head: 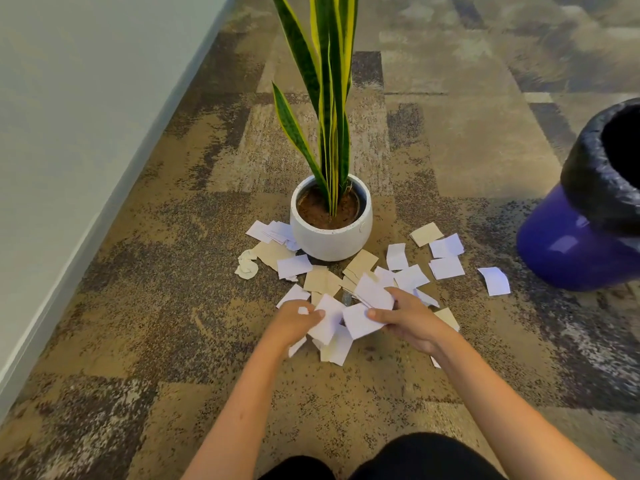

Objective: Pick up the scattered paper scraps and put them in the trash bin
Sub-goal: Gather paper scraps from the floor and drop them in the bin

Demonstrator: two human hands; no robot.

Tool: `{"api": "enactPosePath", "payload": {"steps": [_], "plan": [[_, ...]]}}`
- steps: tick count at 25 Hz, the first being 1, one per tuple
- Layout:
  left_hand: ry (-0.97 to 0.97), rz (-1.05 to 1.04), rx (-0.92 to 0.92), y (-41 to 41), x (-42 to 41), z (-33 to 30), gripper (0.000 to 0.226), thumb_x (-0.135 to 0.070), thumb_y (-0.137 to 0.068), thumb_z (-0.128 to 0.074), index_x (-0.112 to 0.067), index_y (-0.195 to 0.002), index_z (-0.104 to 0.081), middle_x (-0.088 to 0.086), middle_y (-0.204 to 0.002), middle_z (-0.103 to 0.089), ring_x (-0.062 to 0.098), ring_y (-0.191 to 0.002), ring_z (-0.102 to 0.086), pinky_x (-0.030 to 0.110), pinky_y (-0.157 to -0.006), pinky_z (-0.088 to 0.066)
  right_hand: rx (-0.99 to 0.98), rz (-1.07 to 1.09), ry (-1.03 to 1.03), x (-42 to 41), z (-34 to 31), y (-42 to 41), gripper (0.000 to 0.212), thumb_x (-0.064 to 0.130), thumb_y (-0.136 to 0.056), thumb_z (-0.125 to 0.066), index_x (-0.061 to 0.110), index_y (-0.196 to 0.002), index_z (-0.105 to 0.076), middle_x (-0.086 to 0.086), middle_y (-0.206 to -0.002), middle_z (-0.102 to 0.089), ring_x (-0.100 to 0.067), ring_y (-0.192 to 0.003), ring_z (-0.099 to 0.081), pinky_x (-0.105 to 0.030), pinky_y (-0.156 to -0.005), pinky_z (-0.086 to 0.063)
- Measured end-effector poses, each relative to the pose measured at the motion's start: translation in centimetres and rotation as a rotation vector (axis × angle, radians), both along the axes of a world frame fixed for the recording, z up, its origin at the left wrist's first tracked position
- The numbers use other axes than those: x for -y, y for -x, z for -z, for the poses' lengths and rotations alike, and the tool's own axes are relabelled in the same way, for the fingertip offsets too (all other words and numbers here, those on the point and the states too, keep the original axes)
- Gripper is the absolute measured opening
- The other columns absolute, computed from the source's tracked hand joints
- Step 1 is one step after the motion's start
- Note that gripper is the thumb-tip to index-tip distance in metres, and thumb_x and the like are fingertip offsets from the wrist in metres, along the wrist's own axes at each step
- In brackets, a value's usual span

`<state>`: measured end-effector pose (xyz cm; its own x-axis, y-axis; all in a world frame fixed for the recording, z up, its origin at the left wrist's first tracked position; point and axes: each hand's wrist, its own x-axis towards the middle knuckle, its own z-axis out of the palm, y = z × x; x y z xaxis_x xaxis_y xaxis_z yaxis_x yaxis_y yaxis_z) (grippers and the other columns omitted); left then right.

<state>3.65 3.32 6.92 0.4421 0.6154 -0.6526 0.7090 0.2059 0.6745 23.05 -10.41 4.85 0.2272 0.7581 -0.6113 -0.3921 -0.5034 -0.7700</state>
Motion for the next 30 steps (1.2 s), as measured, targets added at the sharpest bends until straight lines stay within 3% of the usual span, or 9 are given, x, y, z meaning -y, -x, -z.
{"api": "enactPosePath", "payload": {"steps": [3,6,9,11,15,21,24,27,30], "plan": [[0.247,-0.064,0.157,-2.1,0.9,-0.6,0.017,-0.025,-0.09,-0.062,-0.011,-0.097,-0.065,0.015,-0.11,-0.066,0.029,-0.101,-0.062,0.029,-0.079,-0.046,-0.083,-0.034,-0.048,-1.6,-1.0,1.5,0.055,0.014,-0.063,-0.084,0.017,-0.111,-0.058,-0.007,-0.109,-0.068,-0.023,-0.103,-0.064,-0.029,-0.069,-0.056],[0.343,-0.085,0.165,-3.4,1.5,-1.1,0.022,-0.027,-0.094,-0.056,-0.012,-0.107,-0.064,0.009,-0.087,-0.066,0.019,-0.073,-0.063,0.014,-0.052,-0.049,-0.106,-0.031,-0.045,-2.5,-0.9,2.2,0.063,0.013,-0.066,-0.081,0.02,-0.121,-0.051,-0.011,-0.123,-0.06,-0.029,-0.116,-0.057,-0.039,-0.084,-0.054],[0.498,-0.22,0.278,-3.1,1.9,0.0,0.049,-0.062,-0.092,-0.036,-0.027,-0.11,-0.066,0.005,-0.093,-0.074,0.02,-0.078,-0.068,0.024,-0.056,-0.052,0.02,-0.057,-0.014,-2.8,-0.8,2.9,0.054,0.011,-0.075,-0.078,0.022,-0.12,-0.049,-0.011,-0.125,-0.057,-0.029,-0.116,-0.056,-0.042,-0.086,-0.052],[0.556,-0.235,0.323,-2.4,1.6,0.3,0.063,-0.071,-0.087,-0.03,-0.026,-0.116,-0.064,0.005,-0.091,-0.074,0.02,-0.071,-0.069,0.025,-0.048,-0.049,0.197,-0.101,0.027,-3.1,-0.7,3.5,0.05,0.015,-0.077,-0.077,0.024,-0.117,-0.049,-0.008,-0.121,-0.057,-0.026,-0.111,-0.057,-0.036,-0.08,-0.055],[0.315,-0.189,0.269,-1.3,0.7,1.6,0.033,-0.032,-0.092,-0.059,-0.01,-0.117,-0.063,0.014,-0.11,-0.07,0.028,-0.094,-0.068,0.039,-0.074,-0.057,0.294,-0.257,0.04,-4.0,0.2,3.9,0.076,0.027,-0.069,-0.083,0.028,-0.131,-0.041,-0.001,-0.124,-0.051,-0.021,-0.108,-0.057,-0.036,-0.083,-0.056],[0.222,-0.455,0.186,4.4,-1.1,4.8,0.021,-0.016,-0.092,-0.06,-0.009,-0.111,-0.061,0.013,-0.101,-0.067,0.03,-0.09,-0.063,0.04,-0.073,-0.053,0.92,-0.488,0.302,-4.3,4.1,5.7,0.091,0.061,-0.075,-0.066,0.012,-0.143,-0.031,-0.011,-0.141,-0.037,-0.031,-0.128,-0.039,-0.039,-0.1,-0.041],[0.232,-0.528,0.15,7.2,-1.2,6.0,0.01,-0.016,-0.093,-0.059,-0.013,-0.103,-0.061,0.011,-0.093,-0.067,0.028,-0.08,-0.063,0.035,-0.061,-0.052,0.965,-0.494,0.448,-4.3,5.6,7.8,0.098,0.067,-0.071,-0.065,0.008,-0.141,-0.029,-0.014,-0.146,-0.029,-0.035,-0.134,-0.033,-0.044,-0.101,-0.043],[0.251,-0.536,0.136,8.7,-1.2,7.1,0.015,-0.015,-0.093,-0.059,-0.01,-0.107,-0.059,0.014,-0.097,-0.068,0.028,-0.081,-0.063,0.033,-0.059,-0.05,0.975,-0.414,0.472,-4.6,6.7,9.4,0.088,0.054,-0.071,-0.074,0.009,-0.135,-0.033,-0.011,-0.139,-0.036,-0.033,-0.132,-0.035,-0.039,-0.095,-0.046],[0.274,-0.529,0.124,8.8,-0.9,7.8,0.019,-0.016,-0.093,-0.06,-0.009,-0.11,-0.058,0.018,-0.103,-0.067,0.031,-0.087,-0.063,0.036,-0.064,-0.052,0.88,-0.331,0.443,-4.9,7.1,9.1,0.061,0.041,-0.072,-0.078,0.009,-0.117,-0.051,-0.009,-0.12,-0.053,-0.026,-0.11,-0.053,-0.033,-0.078,-0.046]]}}
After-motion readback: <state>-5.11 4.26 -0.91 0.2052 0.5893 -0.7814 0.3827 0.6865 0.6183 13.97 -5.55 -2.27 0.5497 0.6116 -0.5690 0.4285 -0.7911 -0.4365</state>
